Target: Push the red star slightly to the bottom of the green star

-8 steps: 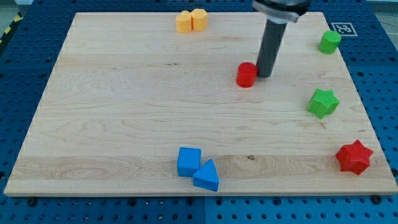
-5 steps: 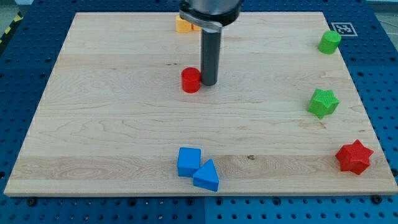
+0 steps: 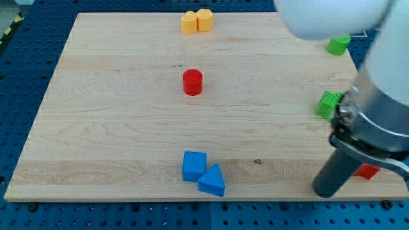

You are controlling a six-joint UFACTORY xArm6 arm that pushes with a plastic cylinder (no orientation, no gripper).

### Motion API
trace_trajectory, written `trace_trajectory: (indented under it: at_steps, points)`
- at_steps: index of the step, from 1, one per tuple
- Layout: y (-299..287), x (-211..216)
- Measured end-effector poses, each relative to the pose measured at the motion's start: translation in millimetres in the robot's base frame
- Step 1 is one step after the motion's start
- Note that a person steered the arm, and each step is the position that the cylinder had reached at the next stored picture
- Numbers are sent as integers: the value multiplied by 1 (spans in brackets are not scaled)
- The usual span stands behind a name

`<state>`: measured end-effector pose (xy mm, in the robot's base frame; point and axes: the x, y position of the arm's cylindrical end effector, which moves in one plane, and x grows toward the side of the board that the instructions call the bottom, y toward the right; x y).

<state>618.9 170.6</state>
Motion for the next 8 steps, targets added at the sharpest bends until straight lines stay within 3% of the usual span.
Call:
trace_trajectory:
  at_steps: [3,4,6,8]
  points:
    - [141,-7]
    - [131,-23]
    - [58,-33]
    - [-21,-83]
